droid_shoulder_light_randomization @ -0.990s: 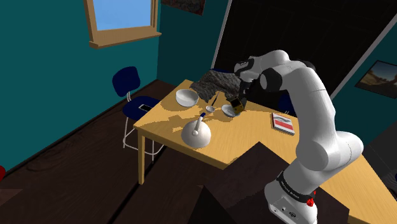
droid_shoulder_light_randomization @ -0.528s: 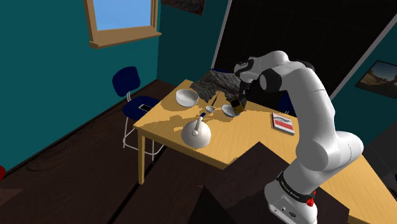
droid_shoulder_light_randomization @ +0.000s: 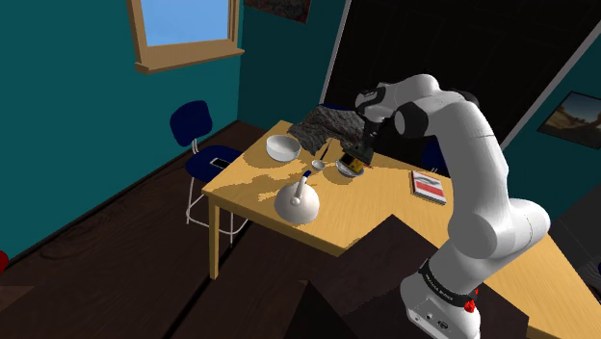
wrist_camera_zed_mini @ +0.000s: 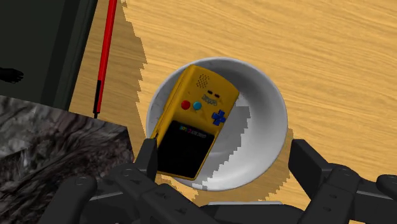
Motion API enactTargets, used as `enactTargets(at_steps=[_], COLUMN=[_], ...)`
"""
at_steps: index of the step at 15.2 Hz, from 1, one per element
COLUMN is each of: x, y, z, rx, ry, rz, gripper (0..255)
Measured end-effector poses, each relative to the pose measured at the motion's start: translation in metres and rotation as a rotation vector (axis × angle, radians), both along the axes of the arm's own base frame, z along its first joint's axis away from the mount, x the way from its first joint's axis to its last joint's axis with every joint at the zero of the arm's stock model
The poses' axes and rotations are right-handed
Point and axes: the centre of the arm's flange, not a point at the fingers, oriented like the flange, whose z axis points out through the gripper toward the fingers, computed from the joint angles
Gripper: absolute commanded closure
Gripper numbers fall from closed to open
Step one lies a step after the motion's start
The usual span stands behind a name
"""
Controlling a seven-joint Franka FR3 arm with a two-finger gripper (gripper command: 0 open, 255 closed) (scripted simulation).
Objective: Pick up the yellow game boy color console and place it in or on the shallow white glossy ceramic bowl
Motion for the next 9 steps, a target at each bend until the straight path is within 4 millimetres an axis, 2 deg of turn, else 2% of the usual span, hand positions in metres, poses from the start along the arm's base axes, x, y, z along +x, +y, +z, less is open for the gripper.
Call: enactTargets(at_steps=[2,3,9], x=[0.002,0.001,0.001], y=[0.003,0.003,0.003], z=[0.024,0.030,0.035], rx=[-0.001,-0.001,0.000], ry=[-0.001,-0.001,0.000], rz=[0.000,0.000,0.000], gripper=[0,0,0])
